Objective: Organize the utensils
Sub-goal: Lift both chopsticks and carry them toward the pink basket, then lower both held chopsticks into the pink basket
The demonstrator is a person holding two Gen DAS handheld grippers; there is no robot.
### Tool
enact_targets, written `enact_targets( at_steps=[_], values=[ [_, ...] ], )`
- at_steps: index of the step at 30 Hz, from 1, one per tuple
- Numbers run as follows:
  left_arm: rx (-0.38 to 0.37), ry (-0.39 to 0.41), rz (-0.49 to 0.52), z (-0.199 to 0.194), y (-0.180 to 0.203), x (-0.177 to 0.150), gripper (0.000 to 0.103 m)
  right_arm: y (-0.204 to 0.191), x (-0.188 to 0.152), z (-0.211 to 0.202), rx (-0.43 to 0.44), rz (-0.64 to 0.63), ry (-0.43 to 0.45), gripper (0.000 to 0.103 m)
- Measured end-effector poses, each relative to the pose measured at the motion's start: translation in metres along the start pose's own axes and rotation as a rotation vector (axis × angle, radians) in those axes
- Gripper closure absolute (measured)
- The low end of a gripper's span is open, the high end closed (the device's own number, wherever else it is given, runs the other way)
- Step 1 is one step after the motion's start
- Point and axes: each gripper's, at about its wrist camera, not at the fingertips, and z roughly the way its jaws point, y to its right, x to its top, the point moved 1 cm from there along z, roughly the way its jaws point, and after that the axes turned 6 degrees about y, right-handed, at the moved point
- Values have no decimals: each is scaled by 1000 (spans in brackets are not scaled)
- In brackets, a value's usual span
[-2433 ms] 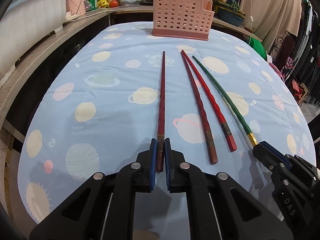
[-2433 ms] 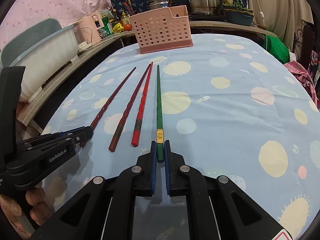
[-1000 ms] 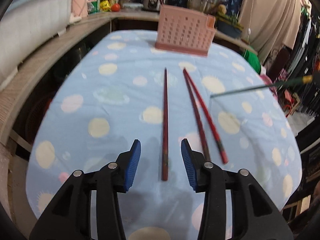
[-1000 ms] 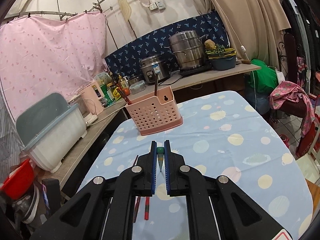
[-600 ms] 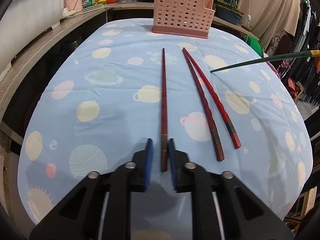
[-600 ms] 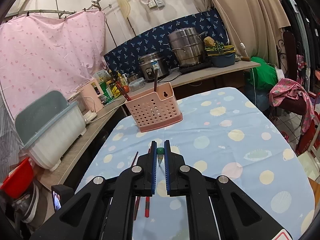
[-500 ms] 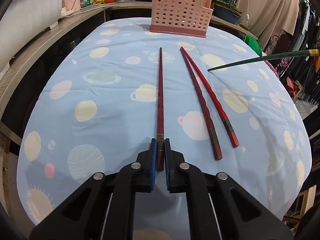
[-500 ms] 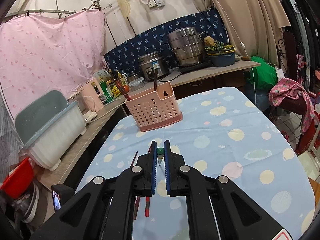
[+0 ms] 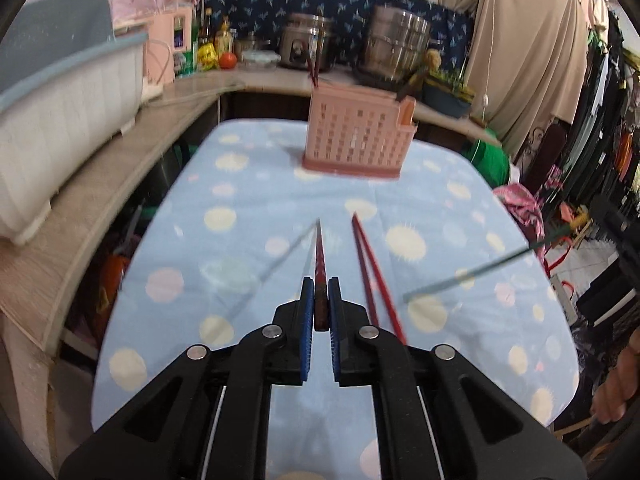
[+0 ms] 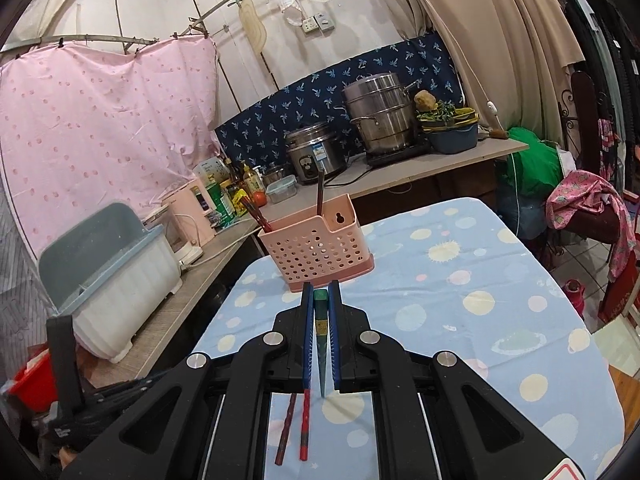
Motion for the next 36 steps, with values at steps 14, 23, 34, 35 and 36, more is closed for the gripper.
enact_targets(
  at_steps=[14, 23, 34, 35, 36],
  values=[
    [-33, 108, 0, 8, 7, 103, 96, 0, 56, 42, 83, 42, 31, 96],
    [-23, 184, 6, 21, 9, 163, 96, 4, 97, 107, 106, 86, 47, 96],
    [-45, 404, -9, 28, 20, 260, 96, -4, 174, 179, 96, 114, 173, 96],
    [-45, 421, -8, 29, 22, 264, 96, -4, 179, 186, 92, 114, 179, 96],
    [-43, 437, -8, 32, 23, 270, 96, -5, 183, 193, 85, 111, 186, 96]
  ],
)
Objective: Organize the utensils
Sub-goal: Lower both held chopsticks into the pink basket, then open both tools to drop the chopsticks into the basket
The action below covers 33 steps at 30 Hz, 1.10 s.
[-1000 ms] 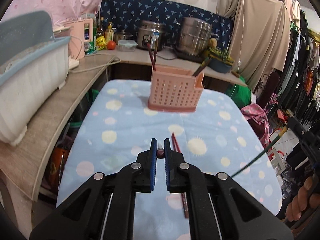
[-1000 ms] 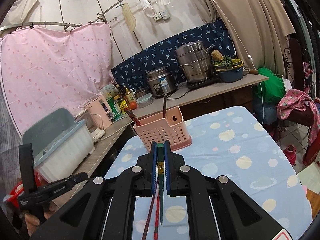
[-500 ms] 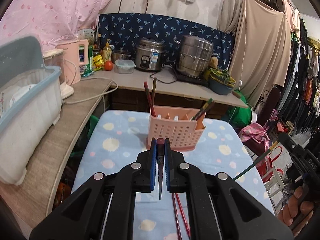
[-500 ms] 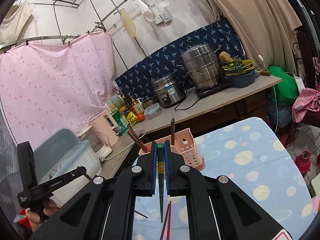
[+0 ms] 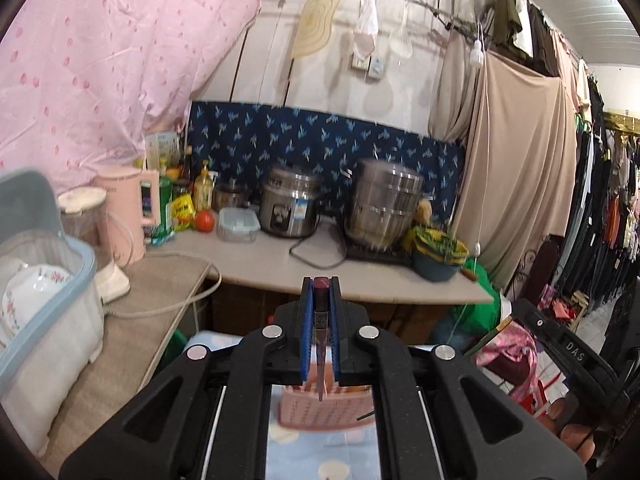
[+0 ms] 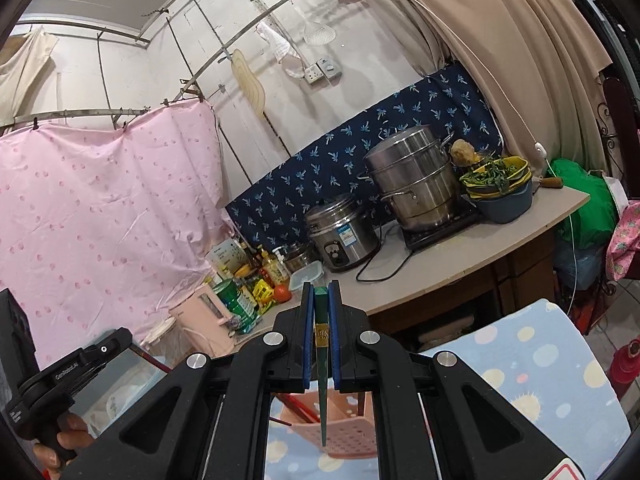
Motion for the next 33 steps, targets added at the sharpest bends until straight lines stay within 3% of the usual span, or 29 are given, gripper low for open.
enact_targets(
  at_steps=[6, 18, 24, 28, 30, 32, 33],
  values=[
    [27, 8, 2, 42, 1, 8, 96, -4, -3, 42, -33, -45, -6, 96],
    [49, -128, 4, 91, -9, -38, 96, 7, -55, 94, -78, -124, -156, 96],
    [43, -182, -6, 104, -15, -55, 96, 9, -62, 99, -96, -140, -174, 96],
    [58, -189, 5, 104, -15, -64, 96, 10, -60, 94, -95, -127, -161, 84],
    [57, -186, 8, 101, -14, -65, 93, 10, -58, 89, -91, -127, -154, 76],
    [65, -188, 5, 98, -15, -66, 72, 8, -56, 85, -86, -134, -154, 73],
    [73, -181, 5, 95, -15, -66, 67, 7, -55, 82, -85, -137, -153, 73]
  ],
)
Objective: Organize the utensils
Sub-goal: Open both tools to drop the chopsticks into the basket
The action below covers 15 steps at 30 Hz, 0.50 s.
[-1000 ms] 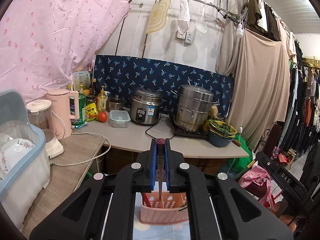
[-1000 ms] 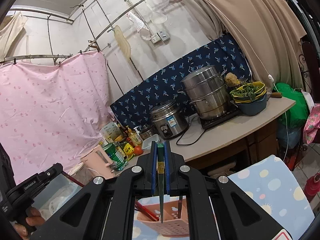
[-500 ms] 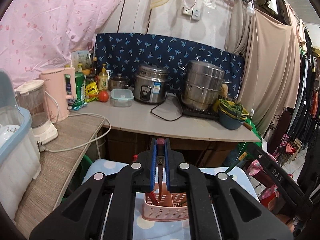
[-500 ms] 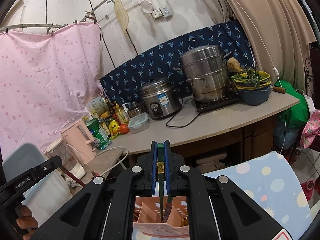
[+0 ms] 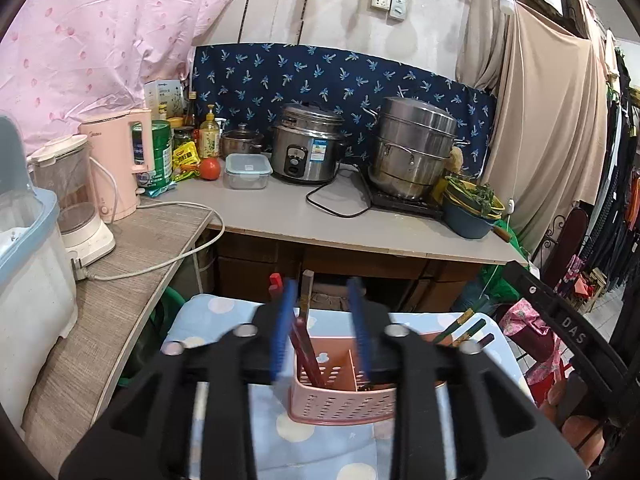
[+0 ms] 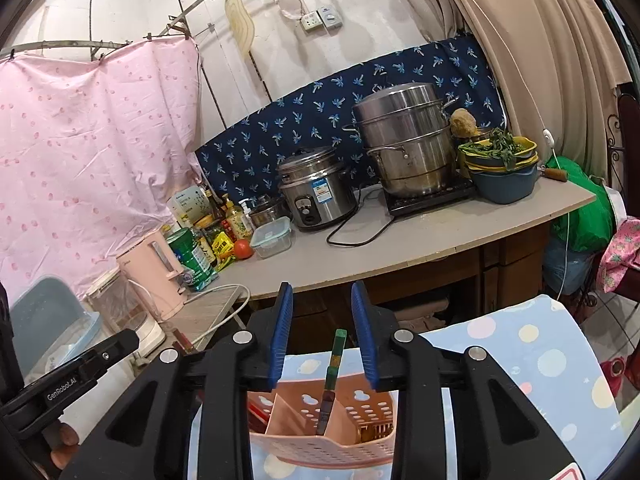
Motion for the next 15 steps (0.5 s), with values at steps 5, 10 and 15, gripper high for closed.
enact_targets(
  at_steps=[5, 10, 15],
  values=[
    [12, 0, 13, -11, 1, -1, 58, -6, 2, -18, 13, -28, 5, 72],
    [17, 5, 38, -29, 3, -2, 56, -15, -5, -42, 36, -69, -8, 72],
    [40, -10, 60, -48, 3, -10, 54, -22, -20, -72, 66, -93, -33, 71]
  ],
)
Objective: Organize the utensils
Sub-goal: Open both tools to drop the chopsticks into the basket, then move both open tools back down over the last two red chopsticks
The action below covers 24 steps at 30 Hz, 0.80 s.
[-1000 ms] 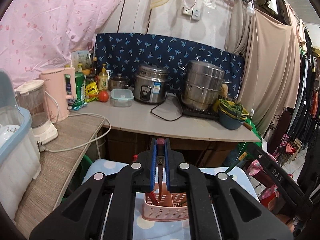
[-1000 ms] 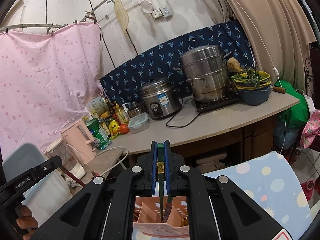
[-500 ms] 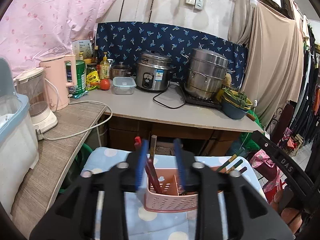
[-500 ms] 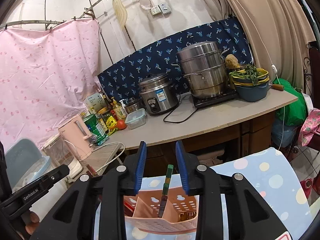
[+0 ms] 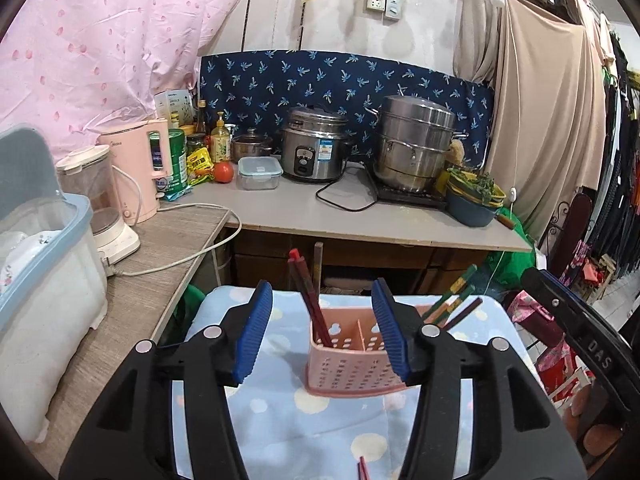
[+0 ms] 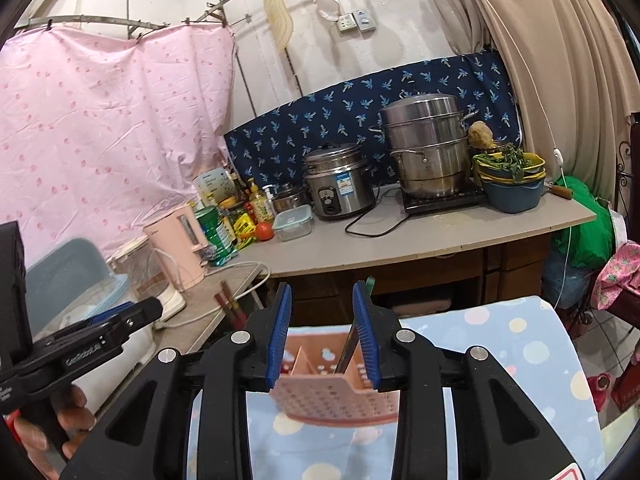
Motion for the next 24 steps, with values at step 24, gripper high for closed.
enact_targets(
  at_steps=[24],
  values=[
    [76, -133, 107, -107, 2, -139, 40, -13, -155, -138, -17, 43, -231, 71]
  ],
)
